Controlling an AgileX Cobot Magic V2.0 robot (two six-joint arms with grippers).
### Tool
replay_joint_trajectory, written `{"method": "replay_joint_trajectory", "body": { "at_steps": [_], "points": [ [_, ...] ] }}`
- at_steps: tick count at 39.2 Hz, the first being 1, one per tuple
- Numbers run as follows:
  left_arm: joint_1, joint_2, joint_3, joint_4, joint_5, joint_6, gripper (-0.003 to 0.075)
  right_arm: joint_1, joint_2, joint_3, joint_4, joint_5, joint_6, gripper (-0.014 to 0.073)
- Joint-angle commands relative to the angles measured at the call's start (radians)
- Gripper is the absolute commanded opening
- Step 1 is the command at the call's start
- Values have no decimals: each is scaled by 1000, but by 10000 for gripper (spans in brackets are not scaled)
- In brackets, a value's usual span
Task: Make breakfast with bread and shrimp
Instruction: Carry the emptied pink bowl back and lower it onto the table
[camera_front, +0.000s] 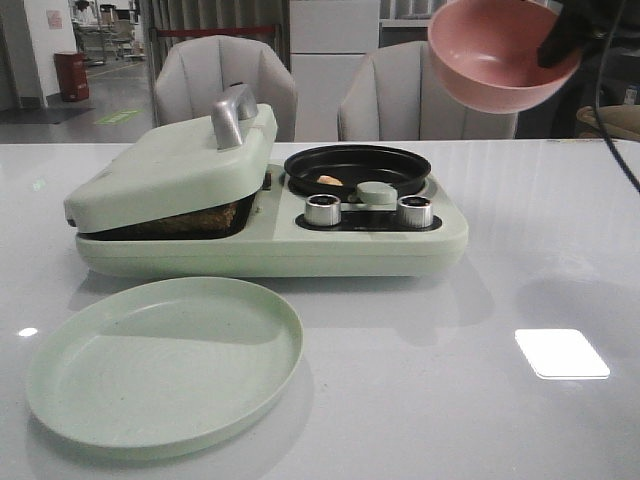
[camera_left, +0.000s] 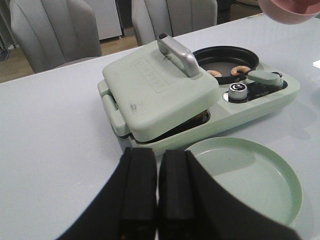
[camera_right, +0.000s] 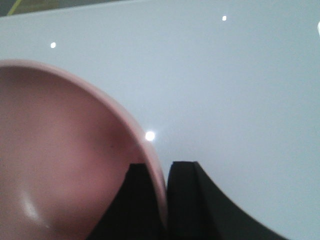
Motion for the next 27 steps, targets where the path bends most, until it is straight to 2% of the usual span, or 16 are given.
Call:
{"method": "replay_joint_trajectory", "body": {
  "at_steps": [1,5,9,19,27],
  "points": [
    [-8,8,-28,-5,-74,-13,114,-57,-60,-35,2,112,2,152],
    [-8,8,-28,-5,-74,-13,114,-109,-55,-30,2,258,2,152],
    [-8,8,-28,-5,-74,-13,114,-142,-53,-10,1,315,2,152],
    [-8,8,-28,-5,-74,-13,114,-160,-53,73,2,311,2,152],
    [-8,8,-28,-5,-74,-13,114,-160,-52,135,2,241,2,155]
  ]
}}
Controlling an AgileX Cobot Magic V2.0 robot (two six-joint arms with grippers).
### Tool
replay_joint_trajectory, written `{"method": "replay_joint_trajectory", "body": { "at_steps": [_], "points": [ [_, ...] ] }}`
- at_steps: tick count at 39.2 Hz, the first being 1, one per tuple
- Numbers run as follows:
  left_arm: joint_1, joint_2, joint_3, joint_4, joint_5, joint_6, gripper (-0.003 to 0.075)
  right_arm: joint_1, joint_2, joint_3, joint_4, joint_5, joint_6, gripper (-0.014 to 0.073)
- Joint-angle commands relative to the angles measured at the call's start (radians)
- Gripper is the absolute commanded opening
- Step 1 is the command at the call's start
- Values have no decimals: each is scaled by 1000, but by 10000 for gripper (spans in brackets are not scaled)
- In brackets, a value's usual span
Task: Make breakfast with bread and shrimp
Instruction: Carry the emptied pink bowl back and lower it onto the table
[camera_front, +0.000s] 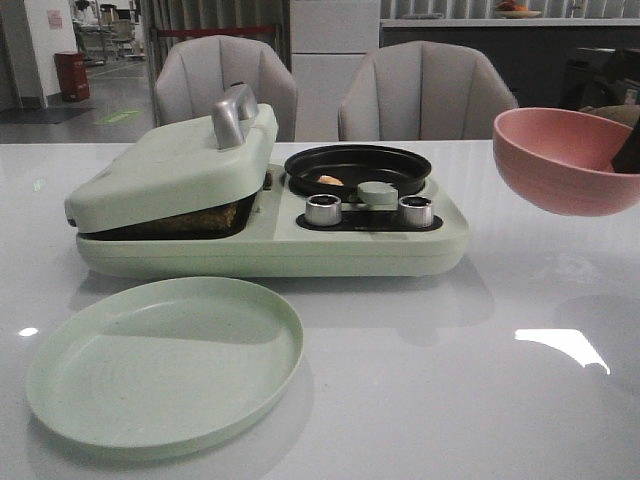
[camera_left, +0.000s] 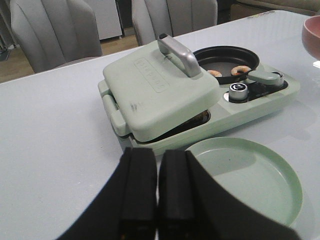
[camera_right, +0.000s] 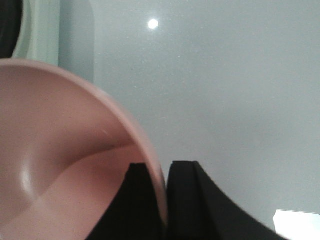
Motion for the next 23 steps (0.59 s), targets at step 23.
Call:
{"method": "replay_joint_trajectory", "body": {
  "at_steps": [23],
  "points": [
    [-8,8,-28,-5,-74,-13,114,-2,113,-1,-5,-44,-1,174]
  ]
}}
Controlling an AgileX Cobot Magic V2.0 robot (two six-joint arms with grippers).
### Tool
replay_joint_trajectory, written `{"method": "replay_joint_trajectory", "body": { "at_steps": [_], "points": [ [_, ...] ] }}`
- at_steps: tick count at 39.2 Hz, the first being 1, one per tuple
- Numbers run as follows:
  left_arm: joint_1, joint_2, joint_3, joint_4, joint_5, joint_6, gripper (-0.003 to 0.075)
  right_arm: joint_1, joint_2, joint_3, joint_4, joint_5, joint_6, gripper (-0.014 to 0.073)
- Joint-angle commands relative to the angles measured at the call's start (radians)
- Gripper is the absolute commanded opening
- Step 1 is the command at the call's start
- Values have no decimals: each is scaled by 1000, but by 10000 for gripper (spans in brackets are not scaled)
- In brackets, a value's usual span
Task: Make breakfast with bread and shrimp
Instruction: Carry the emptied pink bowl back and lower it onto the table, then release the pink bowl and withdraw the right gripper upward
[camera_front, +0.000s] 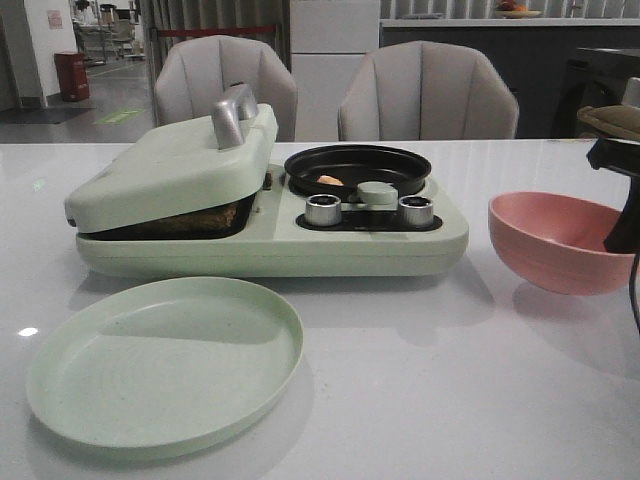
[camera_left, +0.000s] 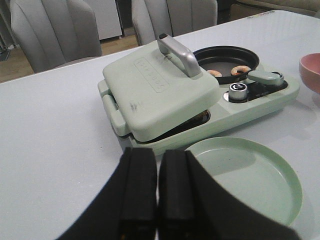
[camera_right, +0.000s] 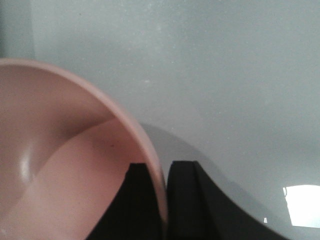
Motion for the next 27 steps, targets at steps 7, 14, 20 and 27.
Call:
{"method": "replay_joint_trajectory", "body": {
  "at_steps": [7,14,20,27],
  "points": [
    [-8,8,-28,-5,-76,-13,114,-2,-41,-23,6,-48,-12,353],
    [-8,8,-28,-5,-76,-13,114,-2,-43,-28,-3,-42,-13,449],
    [-8,8,-28,-5,-76,-13,114,-2,-111,-30,-18,-64,-16,447],
    [-8,8,-28,-5,-76,-13,114,23,-259,-30,-18,-118,-57,447]
  ]
}}
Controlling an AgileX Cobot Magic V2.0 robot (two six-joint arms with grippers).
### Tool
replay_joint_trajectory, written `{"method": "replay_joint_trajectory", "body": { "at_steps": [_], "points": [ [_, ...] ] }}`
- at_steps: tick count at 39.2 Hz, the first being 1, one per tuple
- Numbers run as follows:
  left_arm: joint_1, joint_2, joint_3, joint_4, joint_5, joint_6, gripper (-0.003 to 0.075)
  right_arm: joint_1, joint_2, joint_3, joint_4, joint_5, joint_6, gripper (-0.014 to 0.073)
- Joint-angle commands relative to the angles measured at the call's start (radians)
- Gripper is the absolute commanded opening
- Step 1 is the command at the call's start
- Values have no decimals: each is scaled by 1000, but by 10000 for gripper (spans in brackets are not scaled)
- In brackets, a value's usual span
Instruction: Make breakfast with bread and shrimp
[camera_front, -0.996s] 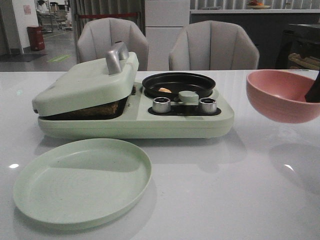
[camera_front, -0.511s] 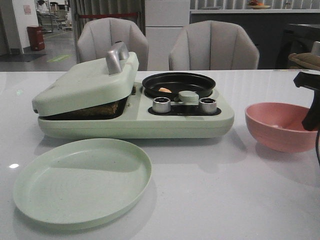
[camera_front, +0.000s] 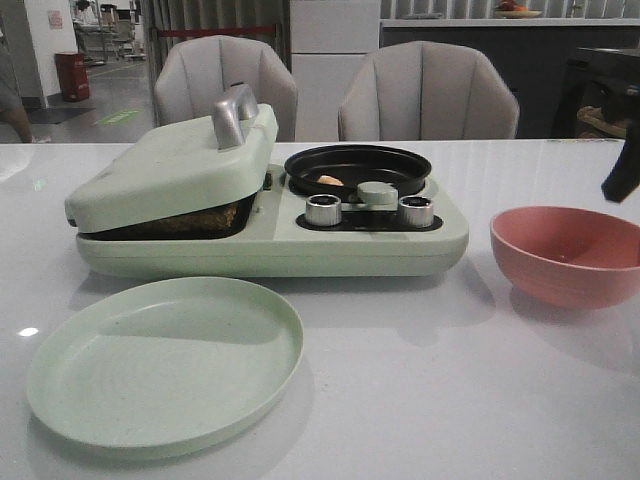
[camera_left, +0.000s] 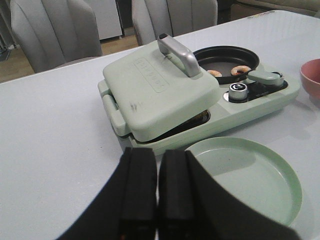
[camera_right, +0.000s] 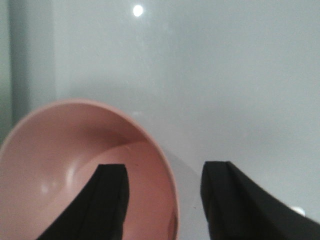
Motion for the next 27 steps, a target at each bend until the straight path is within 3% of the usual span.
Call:
{"method": "replay_joint_trajectory", "body": {
  "at_steps": [1,15,21,27],
  "points": [
    [-8,8,-28,-5,-76,-13,114,27,-145,-30,8,-69,-44,447],
    [-8,8,-28,-5,-76,-13,114,229,-403,-26,-111,-59,-131,446],
    [-8,8,-28,-5,-76,-13,114,252,-482,-10,-104,-11,-128,446],
    [-6,8,-28,-5,-76,-13,114,252,-594,71,-97,-87,-128,446]
  ]
}}
